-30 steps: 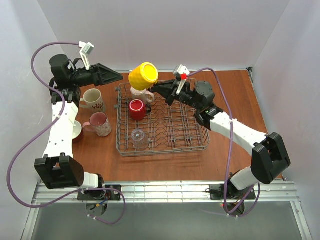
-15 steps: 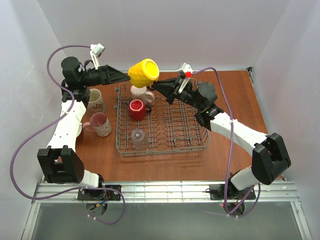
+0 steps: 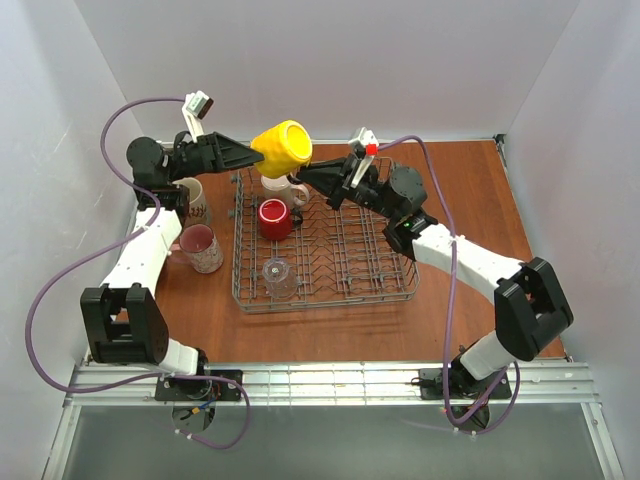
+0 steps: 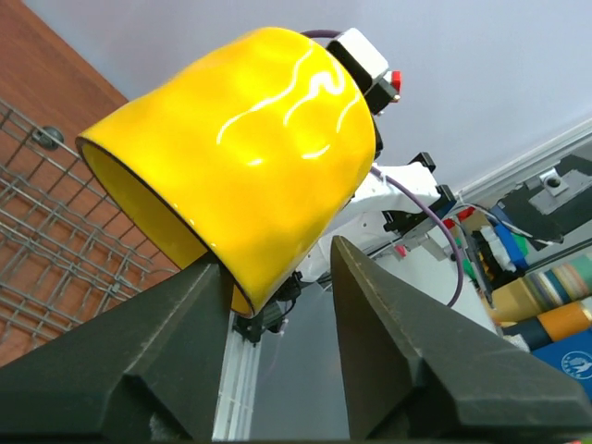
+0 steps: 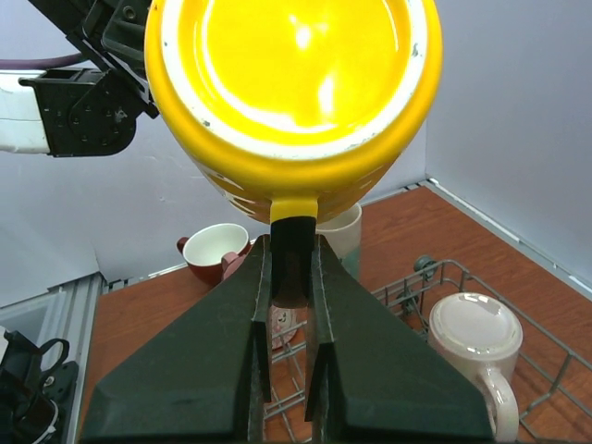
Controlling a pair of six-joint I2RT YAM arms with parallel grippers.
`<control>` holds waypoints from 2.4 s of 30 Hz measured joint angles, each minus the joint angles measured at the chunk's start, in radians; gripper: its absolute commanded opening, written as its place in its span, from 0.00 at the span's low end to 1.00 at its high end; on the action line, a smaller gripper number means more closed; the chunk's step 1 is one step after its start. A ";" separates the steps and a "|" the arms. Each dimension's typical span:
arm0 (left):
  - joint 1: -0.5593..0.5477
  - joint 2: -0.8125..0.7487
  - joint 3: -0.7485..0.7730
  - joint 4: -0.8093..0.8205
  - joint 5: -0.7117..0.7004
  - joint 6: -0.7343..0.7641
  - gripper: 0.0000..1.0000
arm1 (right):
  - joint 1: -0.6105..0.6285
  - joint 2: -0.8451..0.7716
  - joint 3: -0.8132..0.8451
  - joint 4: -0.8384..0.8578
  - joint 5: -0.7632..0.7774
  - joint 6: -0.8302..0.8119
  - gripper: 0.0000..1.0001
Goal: Unload the cups from the dish rack
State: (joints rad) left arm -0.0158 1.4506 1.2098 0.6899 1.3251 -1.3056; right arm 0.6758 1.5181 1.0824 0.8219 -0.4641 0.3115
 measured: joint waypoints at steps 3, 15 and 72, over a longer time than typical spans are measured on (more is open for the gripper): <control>0.002 0.001 -0.005 0.079 -0.002 -0.068 0.23 | 0.007 0.019 0.001 0.031 -0.003 0.010 0.01; -0.019 -0.003 -0.005 0.102 0.029 -0.066 0.00 | 0.013 0.069 0.002 0.044 0.031 0.073 0.01; -0.006 -0.414 -0.147 -2.068 -1.181 2.492 0.00 | 0.021 -0.124 -0.228 -0.002 0.059 -0.164 0.57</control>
State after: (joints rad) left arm -0.0219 1.0367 1.0626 -1.3785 0.1444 1.1866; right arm 0.6971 1.3937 0.8543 0.8200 -0.4049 0.1478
